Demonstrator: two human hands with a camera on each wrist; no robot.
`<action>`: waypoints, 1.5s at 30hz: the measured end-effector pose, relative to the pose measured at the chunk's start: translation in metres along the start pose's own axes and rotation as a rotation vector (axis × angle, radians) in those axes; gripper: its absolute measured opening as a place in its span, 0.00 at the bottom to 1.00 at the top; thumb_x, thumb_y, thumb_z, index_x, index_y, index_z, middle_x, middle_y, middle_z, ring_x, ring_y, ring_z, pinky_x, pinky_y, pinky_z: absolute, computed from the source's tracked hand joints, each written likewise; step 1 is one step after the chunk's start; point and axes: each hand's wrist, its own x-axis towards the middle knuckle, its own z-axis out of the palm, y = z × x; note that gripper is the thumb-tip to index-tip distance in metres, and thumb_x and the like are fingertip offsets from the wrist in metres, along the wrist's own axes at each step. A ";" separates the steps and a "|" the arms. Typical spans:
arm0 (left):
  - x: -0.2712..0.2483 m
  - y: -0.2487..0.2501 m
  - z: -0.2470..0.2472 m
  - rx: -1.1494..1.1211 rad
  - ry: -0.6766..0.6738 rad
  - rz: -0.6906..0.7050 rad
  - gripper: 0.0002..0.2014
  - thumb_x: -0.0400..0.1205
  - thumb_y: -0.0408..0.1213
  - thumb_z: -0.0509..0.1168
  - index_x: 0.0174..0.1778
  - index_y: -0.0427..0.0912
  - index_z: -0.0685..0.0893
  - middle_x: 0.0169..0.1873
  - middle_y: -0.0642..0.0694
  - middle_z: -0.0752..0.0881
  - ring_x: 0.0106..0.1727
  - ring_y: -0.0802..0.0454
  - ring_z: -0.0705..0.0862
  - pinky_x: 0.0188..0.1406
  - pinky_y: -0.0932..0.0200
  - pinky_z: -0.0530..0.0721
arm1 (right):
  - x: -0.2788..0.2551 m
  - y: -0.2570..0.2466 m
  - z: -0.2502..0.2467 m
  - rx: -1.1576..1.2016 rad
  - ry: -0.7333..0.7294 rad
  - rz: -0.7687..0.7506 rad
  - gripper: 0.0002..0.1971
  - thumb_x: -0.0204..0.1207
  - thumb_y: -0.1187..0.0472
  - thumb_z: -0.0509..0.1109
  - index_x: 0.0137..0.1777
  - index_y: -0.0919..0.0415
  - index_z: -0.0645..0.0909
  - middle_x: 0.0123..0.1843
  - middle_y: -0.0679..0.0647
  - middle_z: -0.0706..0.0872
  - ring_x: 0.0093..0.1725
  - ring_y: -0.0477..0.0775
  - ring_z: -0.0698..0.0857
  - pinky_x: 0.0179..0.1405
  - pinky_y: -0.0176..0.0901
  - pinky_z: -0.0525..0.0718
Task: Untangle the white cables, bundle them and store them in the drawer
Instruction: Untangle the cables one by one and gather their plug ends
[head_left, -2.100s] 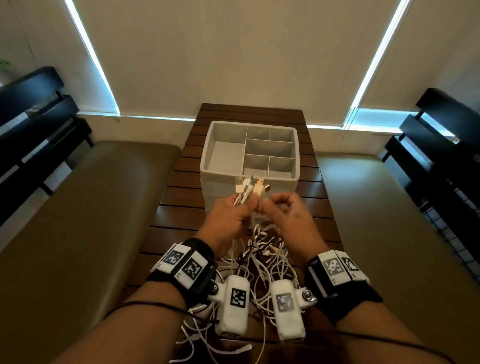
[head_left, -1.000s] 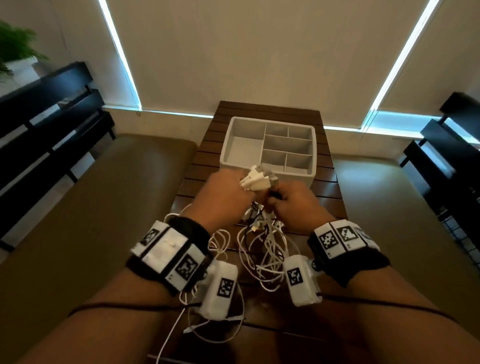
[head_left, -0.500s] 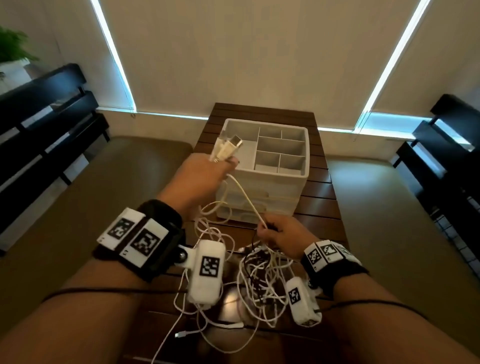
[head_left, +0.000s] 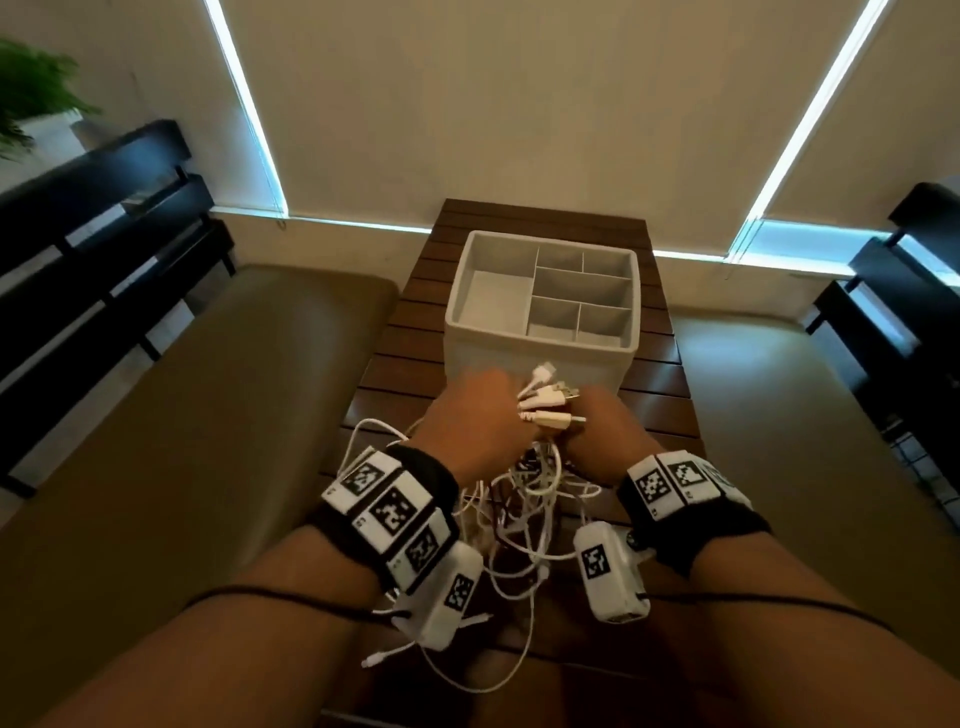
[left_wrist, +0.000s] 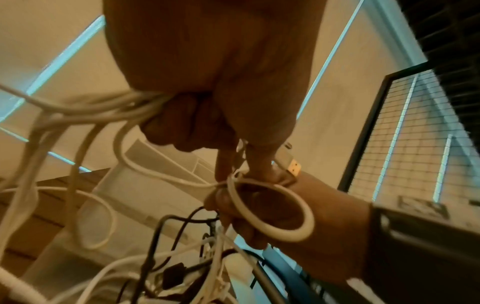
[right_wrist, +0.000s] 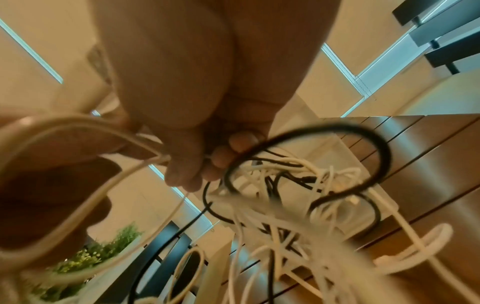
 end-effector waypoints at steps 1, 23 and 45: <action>-0.001 -0.002 0.001 -0.092 -0.020 -0.030 0.16 0.73 0.54 0.74 0.34 0.45 0.83 0.27 0.51 0.82 0.35 0.51 0.86 0.27 0.59 0.73 | 0.000 0.001 -0.002 0.030 0.013 0.010 0.12 0.75 0.67 0.72 0.57 0.59 0.88 0.50 0.45 0.86 0.49 0.42 0.83 0.40 0.14 0.70; -0.014 -0.003 -0.051 -0.667 0.472 -0.138 0.06 0.74 0.40 0.77 0.43 0.47 0.89 0.30 0.51 0.85 0.24 0.64 0.78 0.22 0.68 0.77 | -0.013 0.037 0.013 -0.055 0.113 0.467 0.17 0.66 0.55 0.82 0.24 0.53 0.76 0.30 0.48 0.86 0.34 0.48 0.85 0.31 0.40 0.78; 0.015 -0.011 0.021 -0.324 -0.065 0.053 0.06 0.79 0.36 0.71 0.37 0.50 0.85 0.29 0.53 0.83 0.31 0.55 0.80 0.28 0.67 0.72 | -0.014 0.020 0.010 0.169 0.243 0.183 0.10 0.66 0.64 0.81 0.36 0.51 0.84 0.36 0.45 0.87 0.36 0.42 0.85 0.34 0.28 0.79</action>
